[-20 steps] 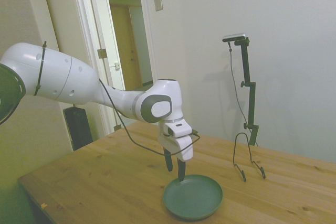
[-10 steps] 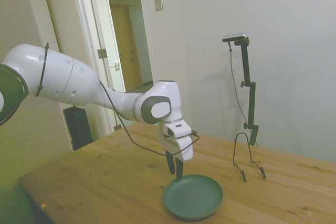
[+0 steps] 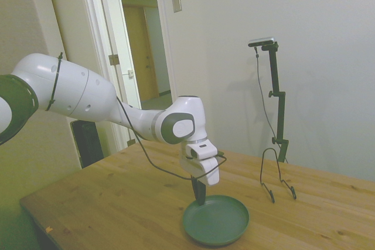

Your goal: Load the plate

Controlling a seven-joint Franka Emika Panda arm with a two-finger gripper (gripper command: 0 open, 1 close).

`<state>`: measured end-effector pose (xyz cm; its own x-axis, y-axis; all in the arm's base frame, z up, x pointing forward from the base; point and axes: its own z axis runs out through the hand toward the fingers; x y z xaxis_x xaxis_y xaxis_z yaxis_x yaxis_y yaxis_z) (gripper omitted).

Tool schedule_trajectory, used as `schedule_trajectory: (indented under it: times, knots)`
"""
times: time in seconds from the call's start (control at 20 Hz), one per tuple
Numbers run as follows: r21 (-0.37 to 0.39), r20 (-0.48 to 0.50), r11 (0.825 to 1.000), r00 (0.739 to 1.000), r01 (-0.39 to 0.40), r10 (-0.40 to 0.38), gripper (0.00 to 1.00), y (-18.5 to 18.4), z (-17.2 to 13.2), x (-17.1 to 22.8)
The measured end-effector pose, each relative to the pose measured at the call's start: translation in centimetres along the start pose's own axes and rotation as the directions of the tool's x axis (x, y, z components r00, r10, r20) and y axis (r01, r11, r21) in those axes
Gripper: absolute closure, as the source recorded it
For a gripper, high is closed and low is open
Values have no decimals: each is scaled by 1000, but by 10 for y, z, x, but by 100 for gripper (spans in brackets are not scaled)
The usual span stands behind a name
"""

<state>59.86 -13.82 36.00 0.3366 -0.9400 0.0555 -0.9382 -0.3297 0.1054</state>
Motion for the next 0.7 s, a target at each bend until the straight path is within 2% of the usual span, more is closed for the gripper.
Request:
schedule_trajectory:
  times: [0.4, 0.55, 0.7]
  knots:
    - [17, -9, 1000, 1000, 3, -2, 100, -2, -5, -1]
    - [73, -28, 997, 1000, 8, -6, 100, -6, -18, -3]
    - [159, -45, 987, 999, 36, -29, 100, -7, -41, -12]
